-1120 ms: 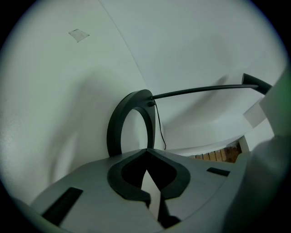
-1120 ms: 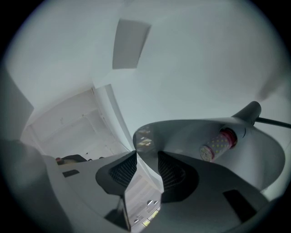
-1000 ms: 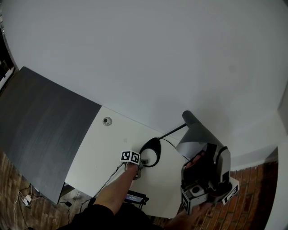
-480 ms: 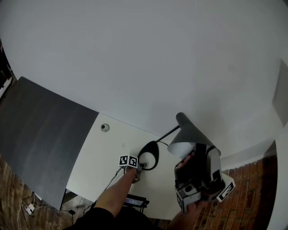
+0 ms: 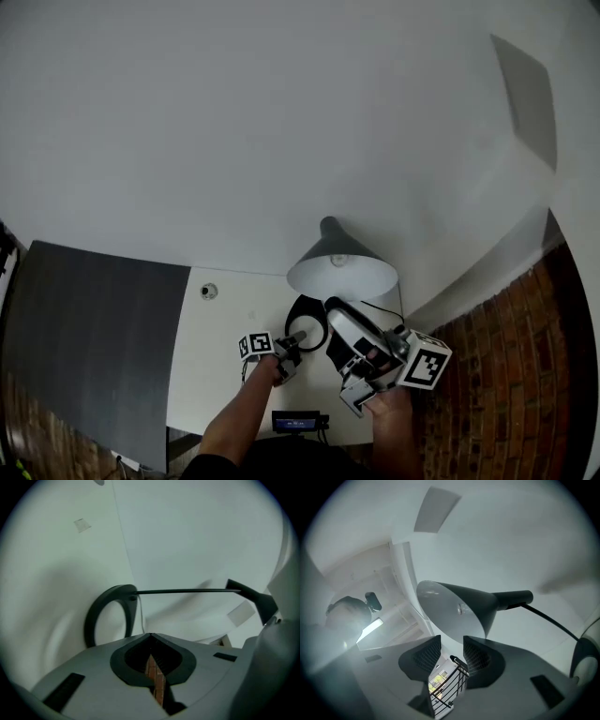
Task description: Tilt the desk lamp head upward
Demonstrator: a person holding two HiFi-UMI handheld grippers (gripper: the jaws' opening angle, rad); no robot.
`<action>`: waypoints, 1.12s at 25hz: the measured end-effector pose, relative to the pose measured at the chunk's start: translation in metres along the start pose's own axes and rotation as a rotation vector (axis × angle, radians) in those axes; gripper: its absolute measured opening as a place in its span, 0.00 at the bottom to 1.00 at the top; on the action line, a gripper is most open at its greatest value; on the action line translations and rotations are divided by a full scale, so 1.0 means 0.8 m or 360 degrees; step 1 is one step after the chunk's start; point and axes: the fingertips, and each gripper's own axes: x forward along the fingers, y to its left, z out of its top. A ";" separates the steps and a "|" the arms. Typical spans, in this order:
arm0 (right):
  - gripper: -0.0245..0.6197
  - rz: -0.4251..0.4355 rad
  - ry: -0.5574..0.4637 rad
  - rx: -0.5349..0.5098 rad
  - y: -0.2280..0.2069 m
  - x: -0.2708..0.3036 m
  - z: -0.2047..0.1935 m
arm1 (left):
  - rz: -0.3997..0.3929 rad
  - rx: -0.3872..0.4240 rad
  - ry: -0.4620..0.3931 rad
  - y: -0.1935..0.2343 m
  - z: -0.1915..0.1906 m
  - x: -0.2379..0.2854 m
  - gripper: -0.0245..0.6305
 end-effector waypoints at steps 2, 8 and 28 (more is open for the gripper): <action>0.28 -0.0026 0.0003 0.0008 -0.012 -0.009 -0.007 | -0.0136 0.0089 -0.0027 -0.044 0.012 -0.010 0.05; 0.28 -0.0035 0.0031 0.0030 -0.027 -0.029 -0.027 | -0.0390 0.0290 -0.0120 -0.175 0.010 -0.063 0.05; 0.28 -0.0107 -0.0168 0.0117 -0.039 -0.093 -0.078 | -0.0684 0.0971 0.0004 -0.390 -0.093 -0.133 0.05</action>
